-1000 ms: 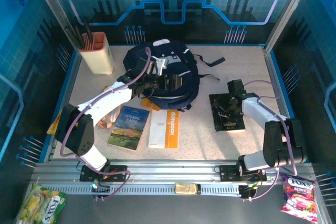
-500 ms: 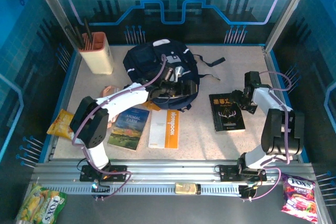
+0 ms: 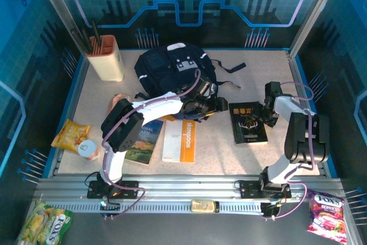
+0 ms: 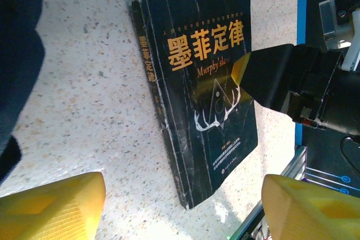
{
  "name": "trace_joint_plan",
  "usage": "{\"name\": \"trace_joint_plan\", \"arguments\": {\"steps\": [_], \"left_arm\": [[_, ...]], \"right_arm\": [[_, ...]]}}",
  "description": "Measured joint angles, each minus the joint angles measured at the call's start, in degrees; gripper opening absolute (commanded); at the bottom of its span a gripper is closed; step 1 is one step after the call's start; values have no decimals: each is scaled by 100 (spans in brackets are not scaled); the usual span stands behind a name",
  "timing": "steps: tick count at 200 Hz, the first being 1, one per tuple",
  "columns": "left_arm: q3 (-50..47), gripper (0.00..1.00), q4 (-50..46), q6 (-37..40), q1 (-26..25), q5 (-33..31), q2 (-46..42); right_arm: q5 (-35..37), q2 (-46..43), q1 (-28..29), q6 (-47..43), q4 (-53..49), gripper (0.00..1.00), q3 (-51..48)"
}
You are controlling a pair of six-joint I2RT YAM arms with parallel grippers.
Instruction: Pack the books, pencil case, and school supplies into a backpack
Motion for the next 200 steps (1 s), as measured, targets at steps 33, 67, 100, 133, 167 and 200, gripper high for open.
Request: {"name": "trace_joint_plan", "arguments": {"steps": [33, 67, 100, 133, 167, 200], "left_arm": [[358, 70, -162, -79, -44, 151, 356], [691, 67, -494, -74, -57, 190, 719], [984, 60, -804, -46, -87, 184, 1001], [1176, 48, -1058, 0, -140, 160, 1176], [1274, 44, -1193, 52, -190, 155, 1327], [1344, 43, -1261, 46, -203, 142, 1475]], "right_arm": [[-341, -199, -4, 101, 188, 56, -271], [-1019, -459, 22, 264, 188, 55, -586], [-1237, -658, 116, 306, 42, 56, -695], [-1132, -671, 114, 260, -87, 56, -673], [-1091, -529, 114, 212, -103, 52, -636], [-1143, -492, 114, 203, -63, 49, -636]]}}
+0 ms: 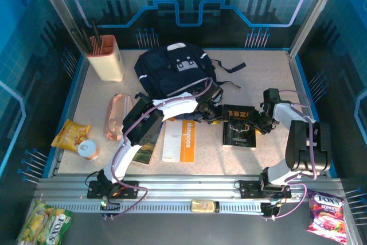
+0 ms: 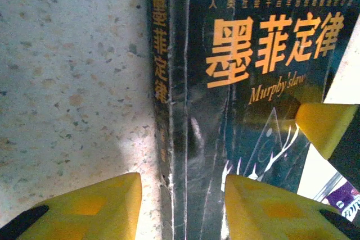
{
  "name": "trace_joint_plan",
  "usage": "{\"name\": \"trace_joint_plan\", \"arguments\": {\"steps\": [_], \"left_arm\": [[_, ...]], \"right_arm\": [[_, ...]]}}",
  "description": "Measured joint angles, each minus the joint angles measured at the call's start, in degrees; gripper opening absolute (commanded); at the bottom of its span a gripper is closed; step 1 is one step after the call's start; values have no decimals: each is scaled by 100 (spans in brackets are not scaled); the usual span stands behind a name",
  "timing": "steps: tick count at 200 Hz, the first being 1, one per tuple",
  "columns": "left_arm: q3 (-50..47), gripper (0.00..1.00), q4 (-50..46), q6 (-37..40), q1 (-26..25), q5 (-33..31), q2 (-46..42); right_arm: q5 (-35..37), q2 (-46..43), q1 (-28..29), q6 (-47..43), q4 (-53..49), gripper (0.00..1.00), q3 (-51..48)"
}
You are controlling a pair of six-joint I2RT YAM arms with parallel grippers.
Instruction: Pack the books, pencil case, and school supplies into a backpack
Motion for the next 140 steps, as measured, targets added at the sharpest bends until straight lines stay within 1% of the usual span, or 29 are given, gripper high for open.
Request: {"name": "trace_joint_plan", "arguments": {"steps": [30, 55, 81, 140], "left_arm": [[85, 40, -7, -105, 0, 7, 79], [181, 39, 7, -153, 0, 46, 166], [275, 45, 4, -210, 2, 68, 273], [457, 51, -107, -293, 2, 127, 354]], "right_arm": [[-57, 37, -2, -24, -2, 43, 28], [-133, 101, -2, -28, -4, 43, 81], [-208, 162, -4, -28, -9, 43, 125], [-256, 214, -4, -26, -17, 42, 157]]}}
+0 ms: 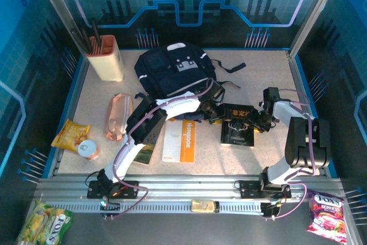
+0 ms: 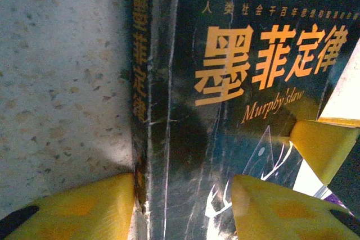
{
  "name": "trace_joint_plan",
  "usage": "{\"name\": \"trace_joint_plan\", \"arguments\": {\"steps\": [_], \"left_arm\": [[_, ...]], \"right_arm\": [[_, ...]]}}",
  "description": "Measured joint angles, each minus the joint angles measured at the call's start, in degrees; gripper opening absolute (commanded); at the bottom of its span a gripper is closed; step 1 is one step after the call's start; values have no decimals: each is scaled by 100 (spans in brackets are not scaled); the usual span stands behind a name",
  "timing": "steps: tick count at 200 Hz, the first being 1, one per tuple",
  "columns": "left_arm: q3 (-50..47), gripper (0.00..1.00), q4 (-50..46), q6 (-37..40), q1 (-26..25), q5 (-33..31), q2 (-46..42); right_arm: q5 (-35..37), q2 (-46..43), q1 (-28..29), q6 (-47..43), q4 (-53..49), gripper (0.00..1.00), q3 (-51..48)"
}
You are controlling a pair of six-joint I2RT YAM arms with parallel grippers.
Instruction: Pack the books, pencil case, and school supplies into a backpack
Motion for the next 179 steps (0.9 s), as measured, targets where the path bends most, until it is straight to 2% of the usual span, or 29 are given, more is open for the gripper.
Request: {"name": "trace_joint_plan", "arguments": {"steps": [53, 107, 179], "left_arm": [[24, 46, 68, 2, 57, 177, 22], [-778, 42, 1123, -13, 140, 396, -363], [-979, 42, 1799, -354, 229, 601, -404]], "right_arm": [[-103, 0, -111, 20, -15, 35, -2], [-308, -26, -354, 131, 101, 26, -114], [-592, -28, -629, 328, 238, 21, -236]]}}
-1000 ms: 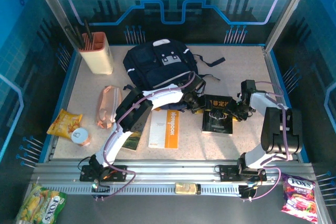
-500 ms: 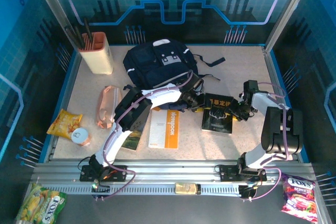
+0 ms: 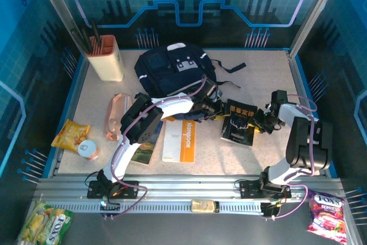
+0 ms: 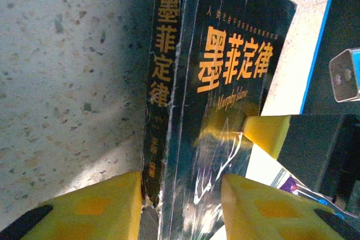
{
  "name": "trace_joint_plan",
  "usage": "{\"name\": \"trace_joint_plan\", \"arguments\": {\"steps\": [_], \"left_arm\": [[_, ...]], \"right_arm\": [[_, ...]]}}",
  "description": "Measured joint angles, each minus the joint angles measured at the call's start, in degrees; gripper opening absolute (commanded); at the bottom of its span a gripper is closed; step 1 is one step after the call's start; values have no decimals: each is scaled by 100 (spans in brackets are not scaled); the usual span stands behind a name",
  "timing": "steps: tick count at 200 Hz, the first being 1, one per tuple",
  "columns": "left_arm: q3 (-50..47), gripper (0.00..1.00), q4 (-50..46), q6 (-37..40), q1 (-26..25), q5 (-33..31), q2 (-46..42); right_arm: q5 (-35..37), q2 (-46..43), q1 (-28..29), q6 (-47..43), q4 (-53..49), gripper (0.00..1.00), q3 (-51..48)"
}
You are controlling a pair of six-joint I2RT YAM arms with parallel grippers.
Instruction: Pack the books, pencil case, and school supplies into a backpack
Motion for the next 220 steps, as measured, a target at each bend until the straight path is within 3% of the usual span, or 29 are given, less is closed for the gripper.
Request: {"name": "trace_joint_plan", "arguments": {"steps": [86, 154, 220], "left_arm": [[-127, 32, 588, -251, 52, 168, -22], [7, 40, 389, -245, 52, 199, -22], [538, 40, -184, -146, 17, 339, 101]], "right_arm": [[-4, -59, -96, 212, 68, 11, -74], [-9, -59, -120, 236, 63, 11, -74], [-22, -66, -149, 234, 59, 9, -74]]}}
